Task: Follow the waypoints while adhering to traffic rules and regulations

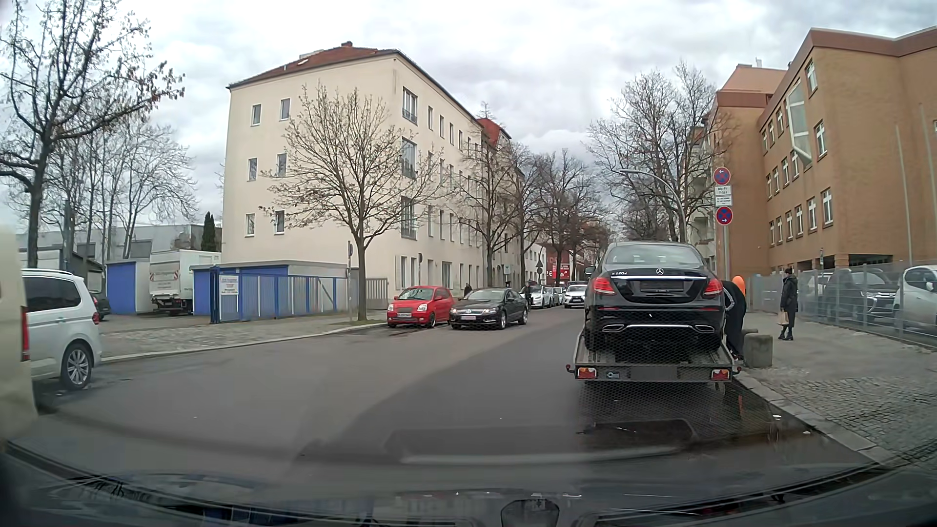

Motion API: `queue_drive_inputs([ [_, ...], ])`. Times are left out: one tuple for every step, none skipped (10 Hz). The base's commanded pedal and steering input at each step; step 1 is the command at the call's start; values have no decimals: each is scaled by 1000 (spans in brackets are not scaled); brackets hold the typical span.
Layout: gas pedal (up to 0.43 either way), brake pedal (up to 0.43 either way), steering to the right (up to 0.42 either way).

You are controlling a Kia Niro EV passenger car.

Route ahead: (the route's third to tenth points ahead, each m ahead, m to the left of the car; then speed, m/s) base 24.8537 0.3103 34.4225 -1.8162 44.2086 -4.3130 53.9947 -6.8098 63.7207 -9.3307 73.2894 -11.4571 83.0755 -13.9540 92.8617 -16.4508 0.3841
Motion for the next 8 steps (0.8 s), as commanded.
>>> queue_drive_inputs([
  [0,159,-81],
  [0,159,-81],
  [0,159,-81],
  [0,165,-81],
  [0,165,-80],
  [0,165,-81],
  [0,165,-81],
  [0,171,-81],
])
